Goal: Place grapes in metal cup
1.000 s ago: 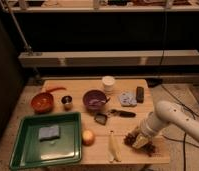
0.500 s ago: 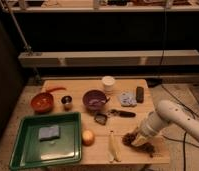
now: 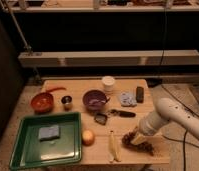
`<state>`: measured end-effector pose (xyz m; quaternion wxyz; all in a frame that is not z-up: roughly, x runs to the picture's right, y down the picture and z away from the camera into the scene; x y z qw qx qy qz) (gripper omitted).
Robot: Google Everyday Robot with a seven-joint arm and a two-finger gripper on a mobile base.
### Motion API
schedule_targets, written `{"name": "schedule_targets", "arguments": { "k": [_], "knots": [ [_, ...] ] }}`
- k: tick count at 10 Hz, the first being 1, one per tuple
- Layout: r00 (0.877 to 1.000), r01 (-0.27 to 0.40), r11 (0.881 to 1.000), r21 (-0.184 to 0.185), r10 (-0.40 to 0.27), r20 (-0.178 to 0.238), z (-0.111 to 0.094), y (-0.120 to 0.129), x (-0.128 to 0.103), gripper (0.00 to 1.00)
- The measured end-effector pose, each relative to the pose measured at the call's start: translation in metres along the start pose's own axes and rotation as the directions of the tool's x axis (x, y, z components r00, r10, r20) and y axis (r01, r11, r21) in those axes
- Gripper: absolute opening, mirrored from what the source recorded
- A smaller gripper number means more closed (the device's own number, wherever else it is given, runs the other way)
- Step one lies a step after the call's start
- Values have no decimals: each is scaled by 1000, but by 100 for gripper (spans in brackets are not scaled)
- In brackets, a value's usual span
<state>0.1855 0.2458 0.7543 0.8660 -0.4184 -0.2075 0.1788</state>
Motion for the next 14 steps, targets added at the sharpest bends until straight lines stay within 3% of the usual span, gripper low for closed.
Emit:
{"name": "schedule_targets", "arguments": {
  "k": [2,5,7,9,14],
  "knots": [
    [999,31,1000,8,-31,15,-21,6,-38,0],
    [994,113,993,14,-113,9,-53,12,-111,0],
    [987,161,987,23,-161,-3,-71,13,-147,0],
    [985,174,984,23,-174,-24,-79,16,-155,0],
    [985,174,984,26,-174,-22,-79,15,-156,0]
  ]
}}
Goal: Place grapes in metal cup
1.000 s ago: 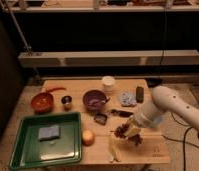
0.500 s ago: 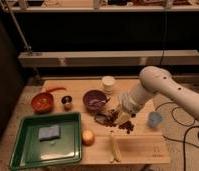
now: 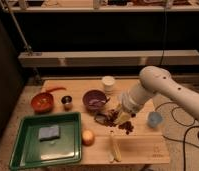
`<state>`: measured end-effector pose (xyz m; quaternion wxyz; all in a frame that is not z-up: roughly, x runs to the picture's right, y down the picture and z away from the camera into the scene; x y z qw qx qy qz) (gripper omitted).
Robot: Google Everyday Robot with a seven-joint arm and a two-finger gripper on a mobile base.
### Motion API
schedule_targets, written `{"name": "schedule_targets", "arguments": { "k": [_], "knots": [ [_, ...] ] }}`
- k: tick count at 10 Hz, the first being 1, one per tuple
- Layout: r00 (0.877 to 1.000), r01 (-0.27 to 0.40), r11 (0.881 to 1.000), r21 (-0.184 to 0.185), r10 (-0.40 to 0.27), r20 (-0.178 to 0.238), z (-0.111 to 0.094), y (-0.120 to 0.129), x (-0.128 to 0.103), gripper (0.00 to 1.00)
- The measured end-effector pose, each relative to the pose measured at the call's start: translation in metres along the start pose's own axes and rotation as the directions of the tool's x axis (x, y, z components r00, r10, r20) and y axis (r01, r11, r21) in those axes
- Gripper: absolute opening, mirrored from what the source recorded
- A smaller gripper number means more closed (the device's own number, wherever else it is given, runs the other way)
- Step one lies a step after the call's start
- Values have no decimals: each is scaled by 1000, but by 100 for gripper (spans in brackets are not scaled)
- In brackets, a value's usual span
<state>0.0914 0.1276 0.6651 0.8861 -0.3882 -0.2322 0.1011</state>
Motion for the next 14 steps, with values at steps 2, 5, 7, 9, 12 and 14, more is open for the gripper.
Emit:
{"name": "schedule_targets", "arguments": {
  "k": [2,5,7,9,12,14],
  "knots": [
    [1000,-2,1000,5,2,5,-1,-2,0,0],
    [993,78,997,28,-80,85,-4,-27,-32,0],
    [973,149,987,64,-158,167,-4,-74,-83,0],
    [944,220,971,93,-235,229,-3,-113,-141,0],
    [881,310,942,128,-335,334,-5,-147,-223,0],
    [831,359,922,144,-387,401,-1,-161,-264,0]
  ]
}}
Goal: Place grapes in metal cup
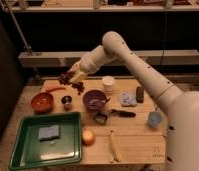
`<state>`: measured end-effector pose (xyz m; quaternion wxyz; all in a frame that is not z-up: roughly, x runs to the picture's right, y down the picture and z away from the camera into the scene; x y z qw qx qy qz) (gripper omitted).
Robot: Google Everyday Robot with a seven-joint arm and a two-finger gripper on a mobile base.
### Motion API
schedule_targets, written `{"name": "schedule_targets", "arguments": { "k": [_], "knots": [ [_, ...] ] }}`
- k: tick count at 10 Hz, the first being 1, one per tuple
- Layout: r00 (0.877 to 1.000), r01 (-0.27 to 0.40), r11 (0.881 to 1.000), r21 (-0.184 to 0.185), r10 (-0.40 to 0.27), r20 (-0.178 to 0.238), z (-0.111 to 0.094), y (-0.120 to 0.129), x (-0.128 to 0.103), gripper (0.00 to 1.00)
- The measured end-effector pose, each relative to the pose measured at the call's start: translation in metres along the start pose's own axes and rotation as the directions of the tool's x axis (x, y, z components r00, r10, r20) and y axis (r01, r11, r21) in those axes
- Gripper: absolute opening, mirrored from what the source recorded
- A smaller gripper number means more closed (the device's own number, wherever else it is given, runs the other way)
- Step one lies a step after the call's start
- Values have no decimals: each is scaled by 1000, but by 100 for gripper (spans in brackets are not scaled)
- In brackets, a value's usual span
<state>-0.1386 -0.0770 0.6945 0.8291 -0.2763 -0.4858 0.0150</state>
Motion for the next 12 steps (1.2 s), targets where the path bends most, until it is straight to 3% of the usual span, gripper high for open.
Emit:
{"name": "schedule_targets", "arguments": {
  "k": [3,7,12],
  "knots": [
    [996,62,998,-13,-61,65,43,-26,-15,0],
    [994,65,996,-53,-60,87,87,-25,6,0],
    [994,60,995,-78,-53,95,117,-17,29,0]
  ]
}}
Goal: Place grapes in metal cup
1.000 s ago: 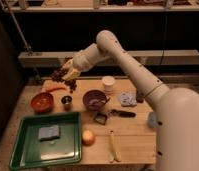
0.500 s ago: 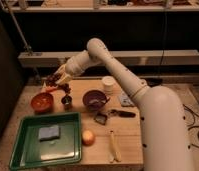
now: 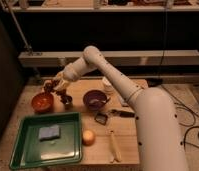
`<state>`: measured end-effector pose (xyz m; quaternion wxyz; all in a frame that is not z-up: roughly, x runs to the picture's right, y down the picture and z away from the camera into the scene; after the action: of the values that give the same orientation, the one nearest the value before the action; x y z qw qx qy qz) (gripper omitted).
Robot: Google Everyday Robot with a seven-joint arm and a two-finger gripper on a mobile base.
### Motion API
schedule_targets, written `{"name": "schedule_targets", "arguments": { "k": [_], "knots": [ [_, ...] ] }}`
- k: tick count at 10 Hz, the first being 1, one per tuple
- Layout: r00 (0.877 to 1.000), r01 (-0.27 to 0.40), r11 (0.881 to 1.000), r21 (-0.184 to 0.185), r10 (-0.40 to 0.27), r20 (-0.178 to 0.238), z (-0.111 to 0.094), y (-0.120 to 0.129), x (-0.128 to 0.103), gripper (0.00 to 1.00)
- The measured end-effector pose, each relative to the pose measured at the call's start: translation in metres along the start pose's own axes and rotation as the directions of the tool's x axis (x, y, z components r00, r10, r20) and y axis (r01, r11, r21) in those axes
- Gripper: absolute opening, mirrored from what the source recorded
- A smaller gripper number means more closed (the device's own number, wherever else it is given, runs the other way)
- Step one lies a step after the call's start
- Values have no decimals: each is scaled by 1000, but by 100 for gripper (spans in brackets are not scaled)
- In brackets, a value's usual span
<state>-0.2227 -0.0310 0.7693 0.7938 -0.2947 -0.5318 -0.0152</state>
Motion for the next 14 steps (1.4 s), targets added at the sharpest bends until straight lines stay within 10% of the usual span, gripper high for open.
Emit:
{"name": "schedule_targets", "arguments": {
  "k": [14],
  "knots": [
    [999,-45,999,6,45,-22,14,-21,48,0]
  ]
}}
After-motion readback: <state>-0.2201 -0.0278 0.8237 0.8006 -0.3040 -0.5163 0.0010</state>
